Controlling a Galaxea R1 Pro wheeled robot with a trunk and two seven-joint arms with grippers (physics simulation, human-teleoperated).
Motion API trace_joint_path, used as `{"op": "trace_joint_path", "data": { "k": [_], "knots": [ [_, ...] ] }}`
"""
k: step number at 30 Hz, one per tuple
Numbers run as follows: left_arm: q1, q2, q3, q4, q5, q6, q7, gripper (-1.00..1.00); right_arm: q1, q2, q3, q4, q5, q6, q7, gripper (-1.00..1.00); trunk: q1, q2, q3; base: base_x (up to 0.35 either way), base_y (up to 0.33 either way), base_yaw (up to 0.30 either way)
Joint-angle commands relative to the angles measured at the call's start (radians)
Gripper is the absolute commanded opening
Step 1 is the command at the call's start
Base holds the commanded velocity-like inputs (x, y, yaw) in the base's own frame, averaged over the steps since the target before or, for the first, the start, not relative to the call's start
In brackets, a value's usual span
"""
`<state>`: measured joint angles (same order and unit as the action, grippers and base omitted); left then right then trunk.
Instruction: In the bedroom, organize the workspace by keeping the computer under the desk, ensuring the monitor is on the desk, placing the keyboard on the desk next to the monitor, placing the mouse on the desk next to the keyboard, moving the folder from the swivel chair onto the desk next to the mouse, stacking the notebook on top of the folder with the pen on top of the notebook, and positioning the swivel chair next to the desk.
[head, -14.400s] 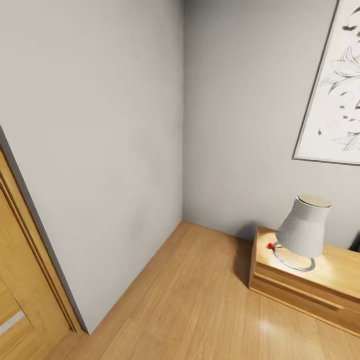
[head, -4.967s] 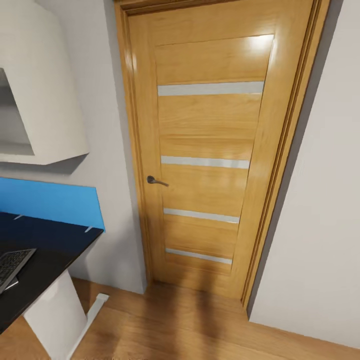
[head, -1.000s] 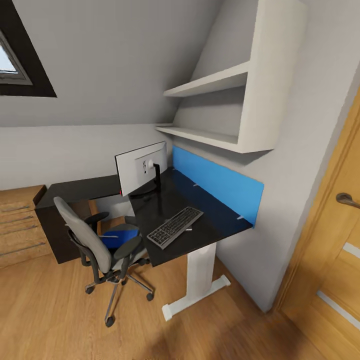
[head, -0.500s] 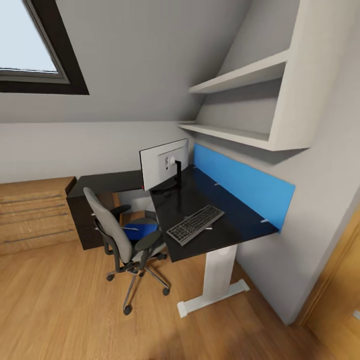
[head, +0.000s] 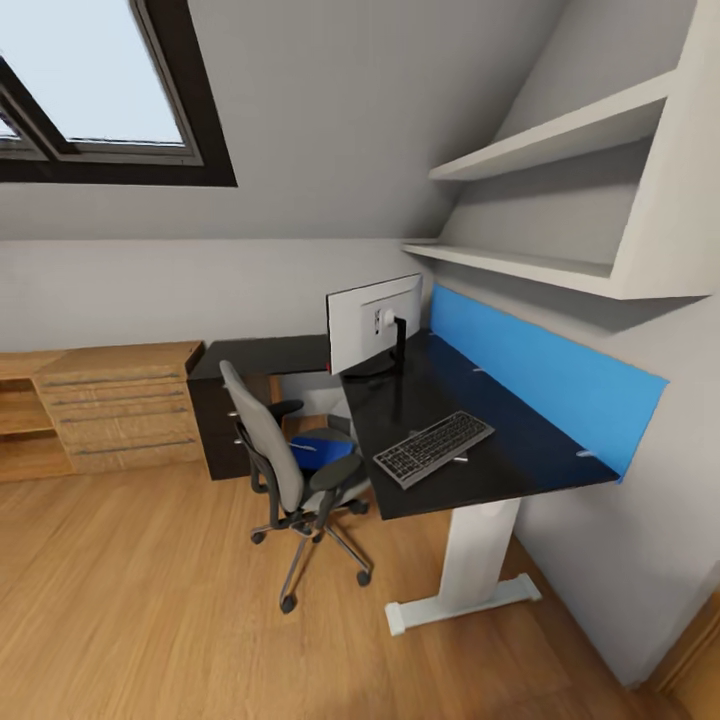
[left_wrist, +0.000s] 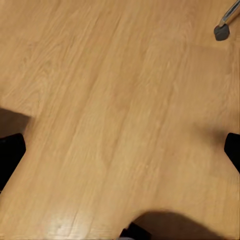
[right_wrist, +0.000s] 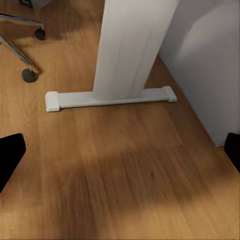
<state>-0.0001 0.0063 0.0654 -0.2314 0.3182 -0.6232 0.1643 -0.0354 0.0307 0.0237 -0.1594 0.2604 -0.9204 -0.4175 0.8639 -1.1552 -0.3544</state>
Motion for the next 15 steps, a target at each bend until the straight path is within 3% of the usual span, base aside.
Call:
{"op": "trace_joint_path", "data": {
  "k": [1,15],
  "knots": [
    [0.000,0.000,0.005,-0.002,-0.007,0.002,0.003,1.00,-0.001,0.000,0.002,0.001,0.008,0.000,-0.010,1.00,0.004,-0.008,-0.004,0.000,0.000,0.281],
    [0.000,-0.002,0.005,-0.006,-0.007,0.007,0.003,1.00,-0.001,0.001,0.002,0.001,0.008,0.000,-0.010,1.00,0.058,-0.106,-0.048,0.000,0.000,0.281]
  ]
}}
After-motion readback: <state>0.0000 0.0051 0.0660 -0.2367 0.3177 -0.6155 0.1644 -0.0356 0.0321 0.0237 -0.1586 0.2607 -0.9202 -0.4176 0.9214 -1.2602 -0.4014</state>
